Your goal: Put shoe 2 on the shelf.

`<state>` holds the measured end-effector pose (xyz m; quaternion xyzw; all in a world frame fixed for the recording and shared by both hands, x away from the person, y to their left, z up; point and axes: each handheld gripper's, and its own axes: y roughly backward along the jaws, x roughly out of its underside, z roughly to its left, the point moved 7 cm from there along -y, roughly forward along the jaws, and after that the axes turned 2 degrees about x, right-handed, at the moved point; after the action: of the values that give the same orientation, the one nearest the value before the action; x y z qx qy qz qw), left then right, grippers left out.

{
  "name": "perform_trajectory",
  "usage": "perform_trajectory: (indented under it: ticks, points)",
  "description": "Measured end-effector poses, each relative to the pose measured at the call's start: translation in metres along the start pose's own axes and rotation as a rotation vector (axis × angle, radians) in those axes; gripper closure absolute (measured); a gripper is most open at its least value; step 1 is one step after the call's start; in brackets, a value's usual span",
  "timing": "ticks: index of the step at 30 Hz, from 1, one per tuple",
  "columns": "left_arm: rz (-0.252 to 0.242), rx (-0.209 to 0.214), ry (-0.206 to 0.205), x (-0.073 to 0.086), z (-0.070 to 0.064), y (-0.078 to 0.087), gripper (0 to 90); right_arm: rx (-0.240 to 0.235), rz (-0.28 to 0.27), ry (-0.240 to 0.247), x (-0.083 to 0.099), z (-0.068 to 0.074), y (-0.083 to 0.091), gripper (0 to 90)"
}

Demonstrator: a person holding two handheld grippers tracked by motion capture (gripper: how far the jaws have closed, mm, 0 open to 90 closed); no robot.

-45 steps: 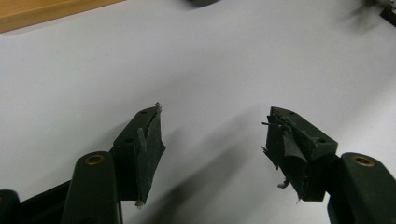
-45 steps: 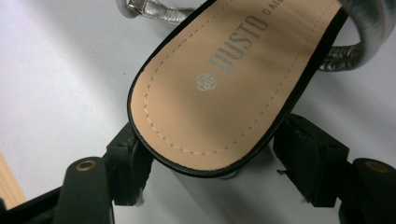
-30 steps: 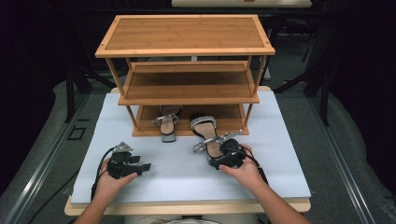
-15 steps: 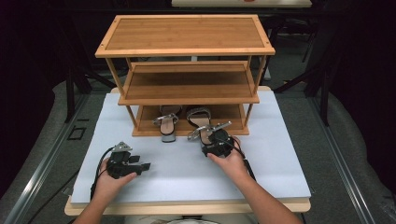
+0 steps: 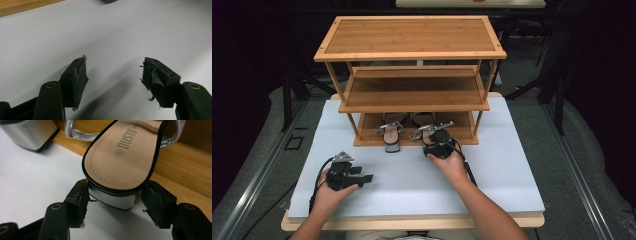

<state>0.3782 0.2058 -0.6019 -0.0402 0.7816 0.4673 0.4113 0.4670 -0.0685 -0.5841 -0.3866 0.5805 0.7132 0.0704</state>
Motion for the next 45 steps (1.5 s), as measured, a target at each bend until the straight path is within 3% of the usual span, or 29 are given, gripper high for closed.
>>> perform_trajectory:
  ticks: [3, 9, 15, 19, 24, 27, 29, 34, 38, 42, 45]
  points:
    - [0.002, 0.001, -0.002, 0.000, 0.000, -0.001, 35.9, 0.003, -0.003, 0.001, -0.005, -0.002, -0.004, 39.0]
    - [0.008, 0.000, -0.003, -0.002, -0.001, -0.006, 35.8, -0.065, -0.004, -0.040, -0.010, -0.005, -0.007, 38.6]
    - [0.008, -0.003, -0.010, -0.005, 0.000, -0.008, 35.8, -0.078, -0.014, -0.048, -0.010, -0.006, -0.008, 36.4]
    - [-0.016, -0.009, -0.002, -0.011, 0.002, -0.005, 37.4, -0.075, -0.028, -0.021, -0.008, -0.004, -0.001, 34.6]
    - [-0.030, -0.010, 0.041, -0.019, 0.011, -0.005, 43.0, -0.059, -0.050, 0.016, -0.001, -0.008, 0.015, 35.7]
    - [-0.046, -0.034, 0.051, -0.028, 0.017, -0.005, 50.1, -0.071, -0.056, 0.026, 0.006, -0.011, 0.022, 41.0]
    - [-0.072, -0.044, 0.066, -0.037, 0.021, -0.004, 58.2, -0.081, -0.073, 0.029, 0.009, -0.011, 0.029, 49.8]
    - [-0.073, -0.064, 0.043, -0.059, 0.020, -0.012, 74.3, -0.044, -0.088, 0.052, 0.013, -0.018, 0.036, 69.4]
    - [-0.058, -0.092, 0.016, -0.072, 0.014, -0.022, 79.1, -0.076, -0.080, 0.051, 0.012, -0.017, 0.031, 70.4]
    - [-0.047, -0.107, 0.025, -0.079, 0.015, -0.033, 81.7, -0.071, -0.086, 0.048, 0.008, -0.014, 0.026, 70.5]
    - [-0.046, -0.110, 0.029, -0.083, 0.017, -0.037, 82.4, -0.099, -0.084, 0.049, 0.005, -0.009, 0.020, 71.0]
